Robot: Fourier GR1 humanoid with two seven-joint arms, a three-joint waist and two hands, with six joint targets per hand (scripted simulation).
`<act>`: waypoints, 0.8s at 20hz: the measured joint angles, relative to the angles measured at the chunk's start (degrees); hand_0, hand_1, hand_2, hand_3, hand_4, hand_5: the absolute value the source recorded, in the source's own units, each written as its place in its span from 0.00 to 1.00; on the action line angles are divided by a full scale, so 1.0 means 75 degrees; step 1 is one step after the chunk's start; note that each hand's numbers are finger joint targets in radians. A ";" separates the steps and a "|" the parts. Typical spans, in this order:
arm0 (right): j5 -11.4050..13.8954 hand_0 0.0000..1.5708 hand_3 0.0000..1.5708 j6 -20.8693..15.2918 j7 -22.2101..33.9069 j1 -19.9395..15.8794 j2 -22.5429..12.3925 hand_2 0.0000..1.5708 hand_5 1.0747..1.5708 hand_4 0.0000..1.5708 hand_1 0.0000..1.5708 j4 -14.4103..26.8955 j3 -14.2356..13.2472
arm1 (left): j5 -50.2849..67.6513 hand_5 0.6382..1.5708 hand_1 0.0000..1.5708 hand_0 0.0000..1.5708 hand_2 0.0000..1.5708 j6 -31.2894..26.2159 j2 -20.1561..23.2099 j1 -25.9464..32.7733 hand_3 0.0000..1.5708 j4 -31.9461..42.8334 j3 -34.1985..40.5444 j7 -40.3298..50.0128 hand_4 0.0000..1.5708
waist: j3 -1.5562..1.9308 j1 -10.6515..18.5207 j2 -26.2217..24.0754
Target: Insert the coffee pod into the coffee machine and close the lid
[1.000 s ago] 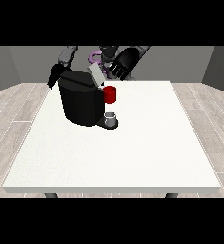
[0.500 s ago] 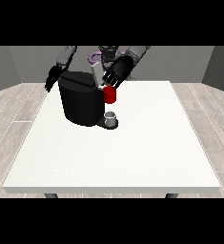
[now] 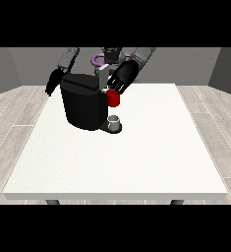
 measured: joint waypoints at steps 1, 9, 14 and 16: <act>0.0013 0.00 0.00 0.0004 0.0028 0.0016 0.0024 0.00 1.00 0.00 0.00 -0.0043 0.0040 | -0.0008 1.00 0.76 0.76 0.80 0.0017 0.0043 -0.0008 0.76 0.0037 0.0019 -0.0038 0.27 | 0.0000 -0.0046 0.0020; -0.0086 0.00 0.00 0.0053 0.0000 -0.0075 -0.0033 0.00 1.00 0.00 0.00 0.0081 -0.0078 | -0.0100 1.00 0.78 0.78 0.80 0.0161 -0.0028 -0.0097 0.77 0.0058 0.0003 -0.0063 0.24 | 0.0000 -0.0022 0.0063; -0.0053 0.00 0.00 0.0006 -0.0086 -0.0186 -0.0085 0.00 1.00 0.00 0.00 0.0211 -0.0137 | -0.0171 1.00 0.76 0.76 0.78 0.0222 -0.0035 -0.0254 0.74 0.0031 -0.0008 -0.0041 0.23 | -0.0001 0.0012 0.0127; -0.0061 0.00 0.00 0.0025 -0.0064 -0.0218 -0.0082 0.00 1.00 0.00 0.00 0.0248 -0.0134 | -0.0199 1.00 0.76 0.76 0.77 0.0235 -0.0043 -0.0300 0.75 0.0059 -0.0008 -0.0013 0.23 | -0.0008 -0.0002 0.0133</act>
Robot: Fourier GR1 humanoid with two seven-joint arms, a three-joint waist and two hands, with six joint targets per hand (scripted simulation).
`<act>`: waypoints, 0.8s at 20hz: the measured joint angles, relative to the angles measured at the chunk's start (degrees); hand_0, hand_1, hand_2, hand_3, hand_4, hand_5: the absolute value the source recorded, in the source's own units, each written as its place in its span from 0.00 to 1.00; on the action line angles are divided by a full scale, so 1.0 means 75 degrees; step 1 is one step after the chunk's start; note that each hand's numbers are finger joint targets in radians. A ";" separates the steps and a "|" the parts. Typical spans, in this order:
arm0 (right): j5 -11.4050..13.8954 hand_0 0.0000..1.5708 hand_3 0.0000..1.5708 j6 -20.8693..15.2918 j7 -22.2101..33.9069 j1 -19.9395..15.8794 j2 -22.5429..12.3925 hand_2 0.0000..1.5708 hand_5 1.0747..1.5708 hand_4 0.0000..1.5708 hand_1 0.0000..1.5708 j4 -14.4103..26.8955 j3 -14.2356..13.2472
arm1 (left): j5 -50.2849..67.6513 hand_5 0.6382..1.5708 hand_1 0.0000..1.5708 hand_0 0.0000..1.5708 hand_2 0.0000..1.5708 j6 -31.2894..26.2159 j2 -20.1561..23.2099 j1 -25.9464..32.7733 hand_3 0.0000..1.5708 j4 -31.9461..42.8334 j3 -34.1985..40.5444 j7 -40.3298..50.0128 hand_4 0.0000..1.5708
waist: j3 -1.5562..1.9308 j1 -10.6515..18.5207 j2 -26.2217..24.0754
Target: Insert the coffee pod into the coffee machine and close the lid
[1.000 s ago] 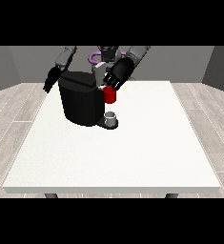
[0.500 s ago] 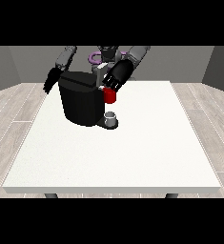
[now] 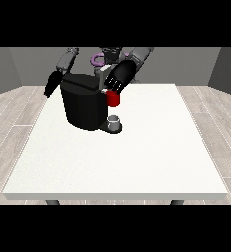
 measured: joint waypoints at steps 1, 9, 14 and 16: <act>0.0003 0.00 0.00 0.0027 0.0015 0.0027 0.0027 0.00 1.00 0.00 0.00 -0.0060 0.0052 | -0.0017 1.00 0.75 0.75 0.76 0.0060 0.0061 0.0015 0.74 0.0023 0.0024 -0.0048 0.22 | 0.0003 -0.0054 0.0012; 0.0057 0.00 0.00 -0.0080 -0.0051 0.0041 0.0078 0.00 1.00 0.00 0.00 -0.0092 0.0074 | -0.0450 1.00 0.75 0.75 0.76 0.0450 0.0246 0.0033 0.68 -0.0035 -0.0230 -0.0264 0.00 | 0.0008 -0.0122 0.0114; 0.0069 0.00 0.00 -0.0064 0.0037 -0.0056 0.0005 0.00 1.00 0.00 0.00 -0.0168 0.0058 | -0.0701 1.00 0.70 0.70 0.72 0.0660 0.0367 0.0095 0.63 0.0002 -0.0370 -0.0526 0.00 | 0.0015 -0.0153 0.0264; 0.0073 0.00 0.00 -0.0060 0.0020 -0.0079 -0.0005 0.00 1.00 0.03 0.00 -0.0161 0.0055 | -0.0709 1.00 0.71 0.71 0.72 0.0696 0.0341 0.0074 0.63 0.0022 -0.0349 -0.0554 0.00 | 0.0014 -0.0153 0.0285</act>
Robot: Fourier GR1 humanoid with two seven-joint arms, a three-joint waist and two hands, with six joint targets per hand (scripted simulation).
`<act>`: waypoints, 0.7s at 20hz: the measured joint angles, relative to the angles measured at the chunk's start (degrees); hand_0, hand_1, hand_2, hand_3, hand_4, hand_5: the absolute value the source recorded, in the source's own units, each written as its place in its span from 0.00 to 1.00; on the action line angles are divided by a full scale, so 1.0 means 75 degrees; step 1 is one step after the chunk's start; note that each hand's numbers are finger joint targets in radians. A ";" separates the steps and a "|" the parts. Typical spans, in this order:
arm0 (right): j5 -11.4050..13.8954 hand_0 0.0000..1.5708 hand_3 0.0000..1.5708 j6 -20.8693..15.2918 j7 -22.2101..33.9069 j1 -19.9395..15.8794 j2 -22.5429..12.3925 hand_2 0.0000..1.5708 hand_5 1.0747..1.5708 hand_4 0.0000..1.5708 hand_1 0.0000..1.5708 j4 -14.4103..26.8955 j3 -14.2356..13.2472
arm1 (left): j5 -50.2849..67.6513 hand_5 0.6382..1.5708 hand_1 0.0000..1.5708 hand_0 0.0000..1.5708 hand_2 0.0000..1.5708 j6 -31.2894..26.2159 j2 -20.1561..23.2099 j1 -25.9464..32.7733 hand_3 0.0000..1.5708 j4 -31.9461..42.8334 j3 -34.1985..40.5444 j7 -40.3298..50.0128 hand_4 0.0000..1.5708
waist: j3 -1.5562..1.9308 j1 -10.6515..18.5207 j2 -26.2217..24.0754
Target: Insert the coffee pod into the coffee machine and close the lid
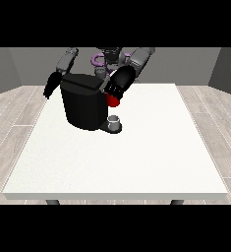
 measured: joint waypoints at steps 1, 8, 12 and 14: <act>-0.0007 0.00 0.00 -0.0017 0.0000 -0.0031 0.0012 0.00 1.00 0.04 0.00 0.0022 -0.0014 | 0.0012 1.00 0.71 0.71 0.72 0.0001 -0.0025 -0.0010 0.62 0.0008 0.0020 -0.0013 0.00 | 0.0002 0.0019 0.0012; 0.0094 0.00 0.00 -0.0054 0.0038 0.0001 0.0049 0.00 1.00 0.00 0.00 -0.0100 0.0101 | 0.0105 1.00 0.79 0.79 0.77 0.0231 0.0113 -0.0093 0.61 0.0059 0.0265 -0.0349 0.00 | 0.0000 -0.0095 0.0161; 0.0157 0.00 0.00 -0.0057 0.0008 0.0016 0.0055 0.00 1.00 0.09 0.00 -0.0095 0.0159 | 0.0086 1.00 0.78 0.78 0.77 0.0311 0.0171 -0.0144 0.62 0.0075 0.0320 -0.0439 0.00 | -0.0004 -0.0161 0.0227; 0.0145 0.00 0.00 -0.0047 0.0064 -0.0045 0.0020 0.00 1.00 0.07 0.00 -0.0065 0.0118 | 0.0046 1.00 0.80 0.80 0.77 0.0371 0.0160 -0.0138 0.60 0.0043 0.0291 -0.0526 0.00 | 0.0000 -0.0130 0.0226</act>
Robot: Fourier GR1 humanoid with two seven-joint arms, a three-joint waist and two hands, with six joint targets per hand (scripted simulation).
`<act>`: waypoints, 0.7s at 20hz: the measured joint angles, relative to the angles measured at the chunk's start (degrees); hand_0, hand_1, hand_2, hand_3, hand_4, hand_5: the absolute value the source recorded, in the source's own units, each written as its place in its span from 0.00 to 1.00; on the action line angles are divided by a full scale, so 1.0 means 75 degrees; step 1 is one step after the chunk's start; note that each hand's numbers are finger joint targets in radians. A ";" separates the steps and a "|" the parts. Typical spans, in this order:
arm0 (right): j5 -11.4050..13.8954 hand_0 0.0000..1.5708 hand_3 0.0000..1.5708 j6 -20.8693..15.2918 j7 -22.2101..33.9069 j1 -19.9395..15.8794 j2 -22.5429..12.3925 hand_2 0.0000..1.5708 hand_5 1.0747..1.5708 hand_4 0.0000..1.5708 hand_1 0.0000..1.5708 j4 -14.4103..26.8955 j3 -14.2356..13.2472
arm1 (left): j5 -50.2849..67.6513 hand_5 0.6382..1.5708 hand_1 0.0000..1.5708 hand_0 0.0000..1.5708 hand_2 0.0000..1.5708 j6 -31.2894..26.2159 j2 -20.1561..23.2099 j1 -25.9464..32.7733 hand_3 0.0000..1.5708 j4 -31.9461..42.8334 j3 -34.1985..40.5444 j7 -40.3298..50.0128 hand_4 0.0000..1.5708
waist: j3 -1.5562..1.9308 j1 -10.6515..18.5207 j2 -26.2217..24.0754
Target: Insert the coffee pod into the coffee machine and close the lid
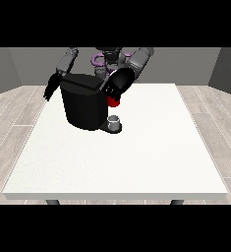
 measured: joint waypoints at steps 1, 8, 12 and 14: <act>0.0040 0.00 0.00 -0.0036 0.0037 -0.0068 0.0004 0.00 1.00 0.12 0.00 -0.0002 0.0013 | -0.0018 1.00 0.78 0.78 0.75 0.0031 0.0012 -0.0045 0.56 -0.0006 0.0002 -0.0021 0.00 | 0.0000 0.0006 0.0042; 0.0059 0.00 0.00 -0.0037 0.0110 -0.0120 -0.0010 0.00 1.00 0.13 0.00 -0.0135 0.0029 | -0.0298 1.00 0.47 0.47 0.55 0.0306 0.0227 -0.0033 0.42 -0.0073 -0.0143 -0.0460 0.00 | 0.0022 -0.0044 0.0151; 0.0182 0.00 0.00 -0.0113 0.0223 -0.0237 -0.0055 0.00 1.00 0.07 0.00 -0.0161 0.0047 | -0.0455 1.00 0.00 0.00 0.40 0.0404 0.0363 -0.0102 0.32 -0.0057 -0.0190 -0.0554 0.00 | 0.0019 -0.0043 0.0238; 0.0202 0.00 0.00 -0.0151 0.0186 -0.0147 0.0015 0.00 1.00 0.05 0.00 -0.0113 0.0081 | -0.0542 1.00 0.00 0.00 0.37 0.0490 0.0347 -0.0075 0.29 -0.0066 -0.0219 -0.0480 0.00 | 0.0019 -0.0037 0.0185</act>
